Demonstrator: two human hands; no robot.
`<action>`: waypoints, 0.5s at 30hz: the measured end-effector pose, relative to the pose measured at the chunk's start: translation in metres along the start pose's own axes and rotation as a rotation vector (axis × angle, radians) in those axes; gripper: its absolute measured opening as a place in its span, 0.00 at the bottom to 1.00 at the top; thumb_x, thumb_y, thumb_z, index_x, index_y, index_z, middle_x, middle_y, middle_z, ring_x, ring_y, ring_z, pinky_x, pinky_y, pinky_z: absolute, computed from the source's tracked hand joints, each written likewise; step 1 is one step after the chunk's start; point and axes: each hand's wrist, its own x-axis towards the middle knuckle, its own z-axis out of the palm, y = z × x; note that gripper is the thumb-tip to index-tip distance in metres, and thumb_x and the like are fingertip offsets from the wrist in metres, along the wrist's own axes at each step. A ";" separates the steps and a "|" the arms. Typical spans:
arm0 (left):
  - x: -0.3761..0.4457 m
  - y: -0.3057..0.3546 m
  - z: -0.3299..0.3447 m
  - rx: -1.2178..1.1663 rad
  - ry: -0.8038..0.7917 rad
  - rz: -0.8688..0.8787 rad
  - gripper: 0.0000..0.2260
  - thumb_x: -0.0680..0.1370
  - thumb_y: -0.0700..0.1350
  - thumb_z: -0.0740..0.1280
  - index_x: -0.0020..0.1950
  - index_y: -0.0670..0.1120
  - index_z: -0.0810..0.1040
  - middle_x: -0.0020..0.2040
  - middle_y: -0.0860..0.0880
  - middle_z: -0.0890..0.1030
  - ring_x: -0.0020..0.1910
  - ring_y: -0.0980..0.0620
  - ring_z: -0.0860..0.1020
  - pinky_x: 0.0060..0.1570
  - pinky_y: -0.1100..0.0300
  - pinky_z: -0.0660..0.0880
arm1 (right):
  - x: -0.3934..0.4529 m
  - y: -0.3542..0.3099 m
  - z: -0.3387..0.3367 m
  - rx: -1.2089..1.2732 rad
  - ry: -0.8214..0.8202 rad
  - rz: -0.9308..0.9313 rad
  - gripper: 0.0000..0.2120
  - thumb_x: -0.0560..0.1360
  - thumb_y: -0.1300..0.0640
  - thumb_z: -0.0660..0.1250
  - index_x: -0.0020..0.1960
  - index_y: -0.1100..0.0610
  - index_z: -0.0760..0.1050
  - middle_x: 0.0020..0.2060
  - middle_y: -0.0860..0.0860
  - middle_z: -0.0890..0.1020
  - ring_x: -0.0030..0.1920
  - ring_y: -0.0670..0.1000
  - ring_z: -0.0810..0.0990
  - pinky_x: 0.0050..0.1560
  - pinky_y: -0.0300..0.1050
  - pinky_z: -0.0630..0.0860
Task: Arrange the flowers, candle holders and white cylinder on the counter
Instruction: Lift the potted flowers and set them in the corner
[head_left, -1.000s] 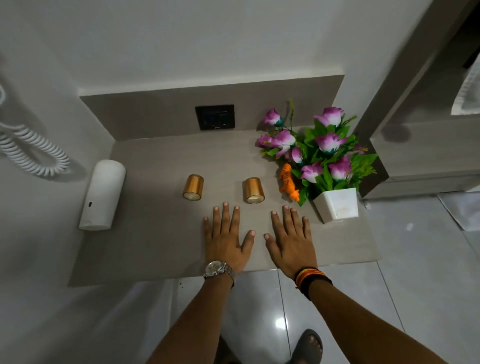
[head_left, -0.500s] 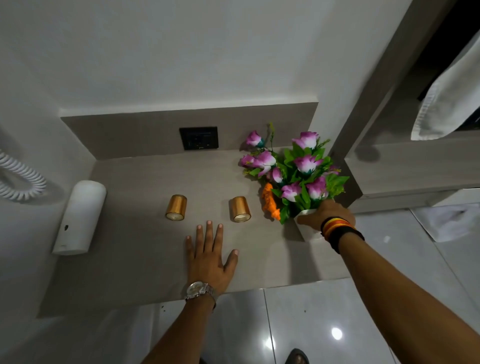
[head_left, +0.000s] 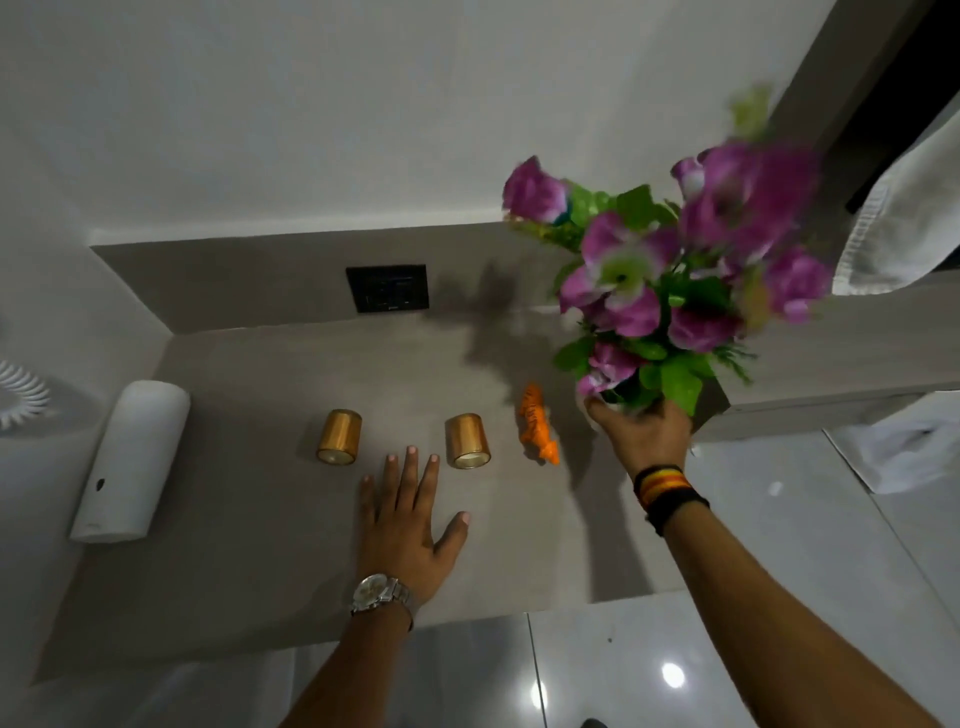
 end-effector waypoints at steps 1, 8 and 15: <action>0.000 0.000 0.000 -0.006 0.001 0.000 0.38 0.79 0.70 0.51 0.85 0.54 0.51 0.86 0.48 0.48 0.85 0.44 0.44 0.81 0.36 0.42 | 0.017 0.009 0.014 0.027 0.012 0.027 0.15 0.65 0.54 0.84 0.47 0.51 0.82 0.45 0.46 0.84 0.48 0.47 0.81 0.53 0.44 0.78; 0.000 -0.002 0.006 -0.015 0.026 -0.002 0.38 0.79 0.70 0.53 0.85 0.54 0.51 0.86 0.50 0.47 0.85 0.45 0.43 0.81 0.35 0.46 | 0.100 0.037 0.086 0.045 0.080 0.050 0.34 0.61 0.45 0.82 0.64 0.53 0.78 0.56 0.51 0.85 0.58 0.53 0.83 0.62 0.48 0.79; 0.001 -0.001 0.007 -0.014 0.061 -0.005 0.38 0.78 0.70 0.55 0.84 0.53 0.54 0.86 0.49 0.52 0.85 0.44 0.47 0.80 0.34 0.50 | 0.130 0.055 0.117 0.140 0.129 0.069 0.42 0.59 0.38 0.80 0.69 0.53 0.75 0.60 0.50 0.84 0.63 0.52 0.81 0.67 0.53 0.78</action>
